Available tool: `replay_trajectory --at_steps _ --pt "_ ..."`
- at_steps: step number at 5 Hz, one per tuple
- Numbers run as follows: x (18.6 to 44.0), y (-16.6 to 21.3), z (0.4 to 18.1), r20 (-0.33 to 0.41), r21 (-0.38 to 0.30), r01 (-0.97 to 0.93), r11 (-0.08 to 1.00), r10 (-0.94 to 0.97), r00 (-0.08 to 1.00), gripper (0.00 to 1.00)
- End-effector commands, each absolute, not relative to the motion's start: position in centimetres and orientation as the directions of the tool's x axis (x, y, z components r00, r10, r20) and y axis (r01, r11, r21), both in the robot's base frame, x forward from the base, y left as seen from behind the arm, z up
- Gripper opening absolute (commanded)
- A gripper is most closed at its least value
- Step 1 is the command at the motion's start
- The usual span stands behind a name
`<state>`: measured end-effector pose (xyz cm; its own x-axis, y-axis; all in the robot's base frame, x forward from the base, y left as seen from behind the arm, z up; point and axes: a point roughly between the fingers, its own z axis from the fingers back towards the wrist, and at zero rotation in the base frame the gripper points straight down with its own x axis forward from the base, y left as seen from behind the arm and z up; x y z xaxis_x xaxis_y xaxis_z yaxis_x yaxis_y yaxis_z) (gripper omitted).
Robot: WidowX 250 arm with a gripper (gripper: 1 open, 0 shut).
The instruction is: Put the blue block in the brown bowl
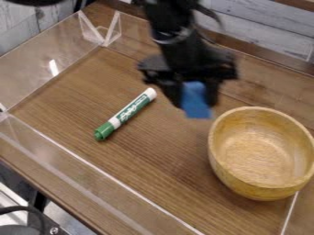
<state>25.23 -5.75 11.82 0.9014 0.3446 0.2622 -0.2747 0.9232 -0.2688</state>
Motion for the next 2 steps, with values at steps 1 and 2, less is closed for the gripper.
replay_trajectory --at_steps 1,2 --pt "25.5 -8.8 12.8 0.306 -0.288 -0.236 0.928 0.323 0.895 0.0" --pt "25.1 -11.3 12.2 0.313 -0.286 -0.219 0.933 0.307 0.899 0.0"
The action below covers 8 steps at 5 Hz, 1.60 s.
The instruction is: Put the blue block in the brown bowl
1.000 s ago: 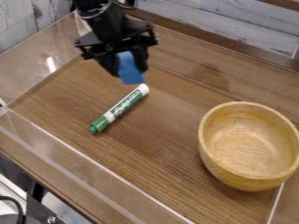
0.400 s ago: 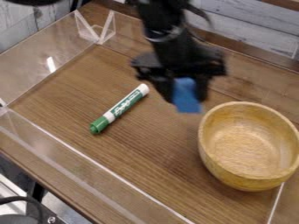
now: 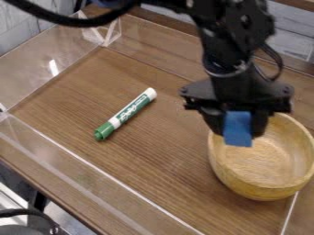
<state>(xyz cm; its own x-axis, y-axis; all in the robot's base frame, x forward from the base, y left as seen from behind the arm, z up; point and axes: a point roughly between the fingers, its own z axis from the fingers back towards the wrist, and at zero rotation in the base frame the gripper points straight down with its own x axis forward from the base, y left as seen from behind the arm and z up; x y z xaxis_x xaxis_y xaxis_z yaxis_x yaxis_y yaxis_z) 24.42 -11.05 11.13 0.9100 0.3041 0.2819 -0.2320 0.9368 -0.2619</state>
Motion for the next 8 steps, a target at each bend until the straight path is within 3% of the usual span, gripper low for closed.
replay_trajectory --at_steps 1,6,7,8 --pt "25.0 -12.8 11.9 0.315 -0.288 -0.219 0.932 0.308 0.898 0.0" --pt "24.3 -13.6 10.7 0.264 -0.254 -0.256 0.933 0.322 0.909 0.0" --pt "24.4 -13.7 10.6 0.255 -0.253 -0.264 0.931 0.327 0.91 1.0" --pt "24.2 -13.7 10.4 0.229 -0.249 -0.28 0.927 0.338 0.913 1.0"
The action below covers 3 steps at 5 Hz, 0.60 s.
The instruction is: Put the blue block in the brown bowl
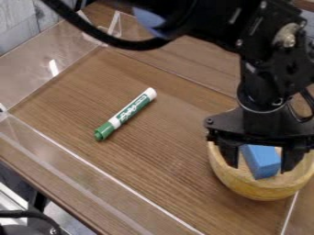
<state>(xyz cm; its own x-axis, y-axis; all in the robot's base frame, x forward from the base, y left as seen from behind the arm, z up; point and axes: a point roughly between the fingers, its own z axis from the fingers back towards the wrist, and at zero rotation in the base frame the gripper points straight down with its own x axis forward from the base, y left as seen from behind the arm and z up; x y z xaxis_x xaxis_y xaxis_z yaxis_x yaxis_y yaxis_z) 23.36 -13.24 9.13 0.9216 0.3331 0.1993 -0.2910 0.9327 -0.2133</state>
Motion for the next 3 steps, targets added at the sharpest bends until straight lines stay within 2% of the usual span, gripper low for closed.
replay_trajectory --at_steps 1,3 --pt "24.04 -13.78 10.25 0.206 -0.248 -0.29 0.924 0.343 0.916 1.0" --pt "24.14 -13.47 10.18 0.186 -0.256 -0.294 0.921 0.345 0.92 1.0"
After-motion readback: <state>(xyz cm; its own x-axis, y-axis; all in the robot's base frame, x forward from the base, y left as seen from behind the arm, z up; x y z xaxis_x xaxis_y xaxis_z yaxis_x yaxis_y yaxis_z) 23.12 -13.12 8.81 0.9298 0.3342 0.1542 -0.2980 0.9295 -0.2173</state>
